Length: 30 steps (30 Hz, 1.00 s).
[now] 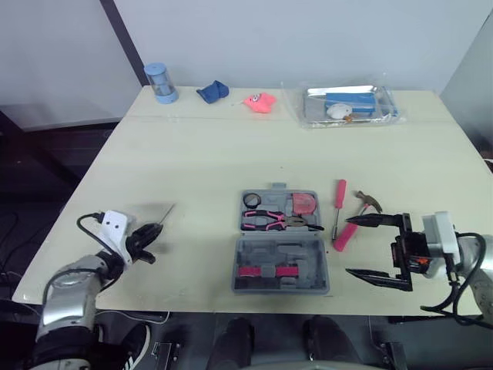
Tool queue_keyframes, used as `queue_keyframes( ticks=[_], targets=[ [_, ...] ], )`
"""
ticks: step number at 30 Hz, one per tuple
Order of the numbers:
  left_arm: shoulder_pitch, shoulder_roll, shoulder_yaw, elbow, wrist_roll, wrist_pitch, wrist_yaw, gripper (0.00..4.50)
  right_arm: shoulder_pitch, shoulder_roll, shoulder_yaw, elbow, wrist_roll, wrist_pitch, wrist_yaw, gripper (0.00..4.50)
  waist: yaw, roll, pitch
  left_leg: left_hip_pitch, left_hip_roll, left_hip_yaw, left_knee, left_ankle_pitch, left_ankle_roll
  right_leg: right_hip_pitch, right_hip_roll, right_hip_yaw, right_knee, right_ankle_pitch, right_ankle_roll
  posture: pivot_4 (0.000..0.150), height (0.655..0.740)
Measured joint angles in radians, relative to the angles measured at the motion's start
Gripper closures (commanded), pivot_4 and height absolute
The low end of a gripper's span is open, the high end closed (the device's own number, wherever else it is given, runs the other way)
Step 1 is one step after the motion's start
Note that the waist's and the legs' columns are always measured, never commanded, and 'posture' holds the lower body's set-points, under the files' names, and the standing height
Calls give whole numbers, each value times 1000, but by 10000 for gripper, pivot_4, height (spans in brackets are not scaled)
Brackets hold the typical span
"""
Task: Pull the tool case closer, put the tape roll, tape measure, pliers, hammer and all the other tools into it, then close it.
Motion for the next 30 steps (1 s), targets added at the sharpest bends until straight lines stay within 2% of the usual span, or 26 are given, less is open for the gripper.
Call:
queue_keyframes(
  ticks=[4, 10, 17, 25, 30],
  targets=[
    [-21, 29, -30, -45, -4, 0, -75, 44022, 0, 0, -1, 14, -6, -6, 10, 0, 1, 0, 0, 0, 0, 0, 0, 0, 0, 0, 0, 0, 0, 0, 0, 1500, 7400],
    [-92, 63, -129, -223, -51, 53, -235, 44022, 22, 0, -6, 40, -21, -29, 10, 0, 1, 0, 0, -1, 0, 0, 0, 0, 0, 0, 0, 0, 0, 0, 0, 1500, 7400],
    [-246, 86, -334, -346, -12, 150, -329, 44022, 40, 0, -34, 57, -35, -47, 4, 0, -4, 0, 0, -1, 0, 0, 0, 0, 0, 0, 0, 0, 0, 0, 0, 1500, 7400],
    [-345, 47, -518, -389, 42, 256, -358, 44022, 71, 11, -42, 58, -55, -69, -35, 0, -2, 0, 1, -1, 0, 0, 1, 0, 0, 0, 1, 0, 0, 0, 0, 1500, 7400],
    [-402, 39, -579, -389, 77, 311, -371, 44022, 80, 12, -43, 57, -60, -78, -53, 0, -3, 0, 1, -1, 0, 0, 1, 0, 0, 0, 1, 0, 0, 0, 0, 1500, 7400]
  ],
)
